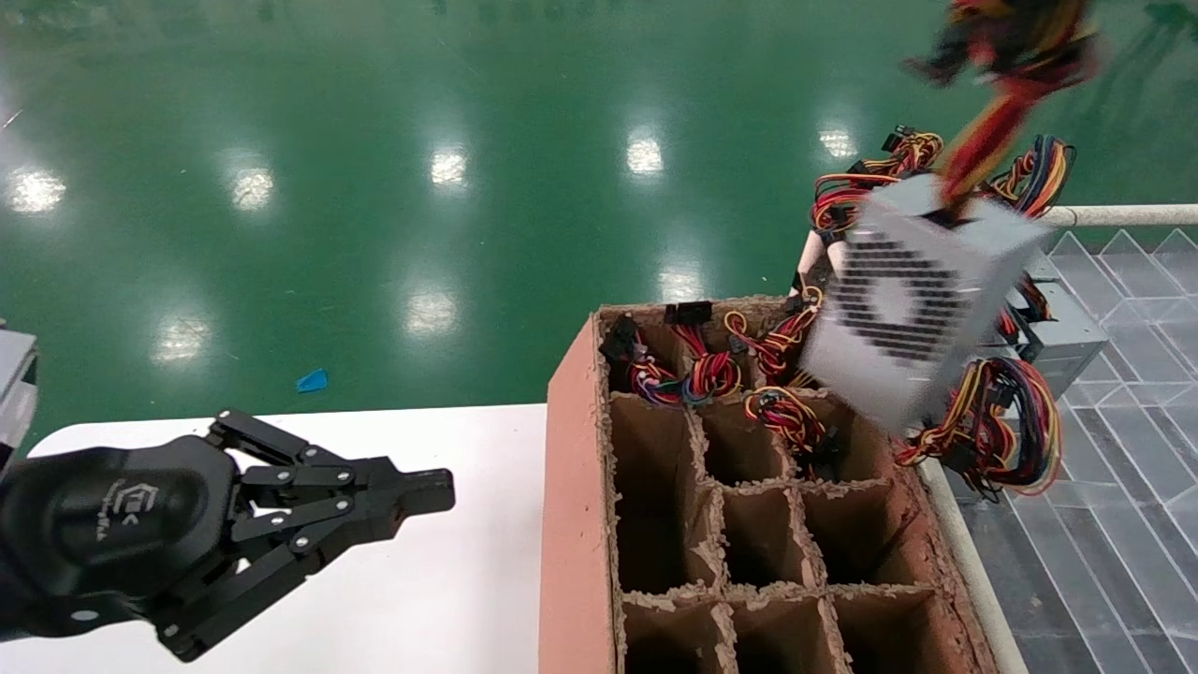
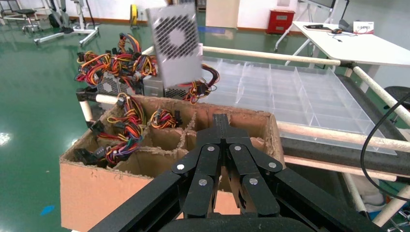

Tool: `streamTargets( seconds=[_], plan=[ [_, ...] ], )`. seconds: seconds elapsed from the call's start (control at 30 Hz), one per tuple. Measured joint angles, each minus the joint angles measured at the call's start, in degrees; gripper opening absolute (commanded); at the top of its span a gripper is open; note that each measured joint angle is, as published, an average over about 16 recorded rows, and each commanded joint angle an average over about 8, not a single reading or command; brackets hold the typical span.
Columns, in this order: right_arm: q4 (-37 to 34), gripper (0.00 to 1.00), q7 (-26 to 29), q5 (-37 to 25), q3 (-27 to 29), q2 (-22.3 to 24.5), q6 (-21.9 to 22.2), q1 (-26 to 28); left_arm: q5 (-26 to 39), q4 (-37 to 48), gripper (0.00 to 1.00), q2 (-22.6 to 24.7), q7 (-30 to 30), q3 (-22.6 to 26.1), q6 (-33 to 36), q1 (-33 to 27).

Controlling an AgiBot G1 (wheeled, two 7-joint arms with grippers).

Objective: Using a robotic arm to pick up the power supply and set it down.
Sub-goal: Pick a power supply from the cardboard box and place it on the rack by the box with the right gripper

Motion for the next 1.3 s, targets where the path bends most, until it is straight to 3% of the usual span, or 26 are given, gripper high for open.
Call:
streamTargets(
  seconds=[0.43,0.83,1.3],
  plan=[
    [-3.8,0.00,1.2,-4.1,1.1,6.6,-1.8,4.1,0.0,0.0,0.00,0.0,0.0,0.0,0.0,0.0],
    [-8.7,0.00,1.1,-10.1,-0.1,9.7,-3.3,6.8,0.0,0.0,0.00,0.0,0.0,0.0,0.0,0.0],
    [-13.7,0.00,-2.1,-12.4,-2.5,11.9,-3.2,4.4,0.0,0.0,0.00,0.0,0.0,0.0,0.0,0.0]
  ],
)
